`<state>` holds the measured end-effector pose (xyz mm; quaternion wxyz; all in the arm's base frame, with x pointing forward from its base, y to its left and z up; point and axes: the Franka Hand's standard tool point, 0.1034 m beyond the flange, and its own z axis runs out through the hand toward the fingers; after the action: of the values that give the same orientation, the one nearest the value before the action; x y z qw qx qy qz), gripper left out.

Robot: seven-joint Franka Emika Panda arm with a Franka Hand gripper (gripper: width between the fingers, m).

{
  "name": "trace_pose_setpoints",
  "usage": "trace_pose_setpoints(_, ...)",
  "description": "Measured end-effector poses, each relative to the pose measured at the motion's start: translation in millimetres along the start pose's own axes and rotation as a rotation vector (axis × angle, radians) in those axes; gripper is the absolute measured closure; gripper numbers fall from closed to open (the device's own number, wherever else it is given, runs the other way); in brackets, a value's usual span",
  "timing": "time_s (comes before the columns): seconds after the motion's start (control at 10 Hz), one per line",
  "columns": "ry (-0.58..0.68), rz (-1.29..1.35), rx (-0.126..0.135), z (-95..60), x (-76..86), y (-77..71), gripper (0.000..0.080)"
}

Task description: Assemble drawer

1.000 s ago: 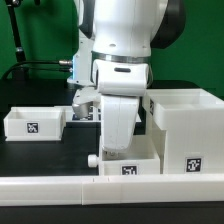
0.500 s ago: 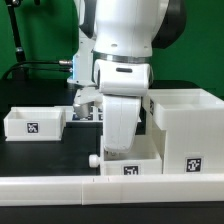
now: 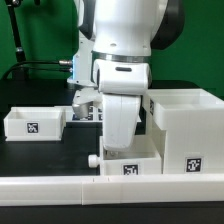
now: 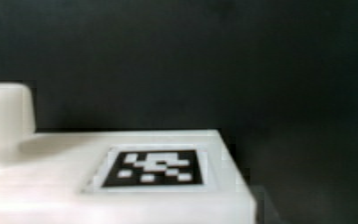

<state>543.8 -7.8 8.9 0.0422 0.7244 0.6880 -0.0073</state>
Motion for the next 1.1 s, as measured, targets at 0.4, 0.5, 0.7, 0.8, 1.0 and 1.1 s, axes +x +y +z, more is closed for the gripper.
trace_pose_setpoints(0.4,-0.002,-0.014,0.001,0.5,-5.6,0.2,0.0757)
trace_pose_setpoints(0.5,-0.002,-0.012,0.000,0.5,-5.4,0.3,0.0757)
trace_pose_setpoints(0.7,-0.006,0.005,0.001,0.2,-2.7,0.4,0.0757)
trace_pose_setpoints(0.8,-0.011,0.009,0.001,-0.4,2.5,0.3,0.0757)
trace_pose_setpoints(1.0,-0.010,0.011,-0.001,-0.3,1.8,0.1,0.0757)
trace_pose_setpoints(1.1,-0.010,0.011,-0.001,-0.3,1.6,0.1,0.0757)
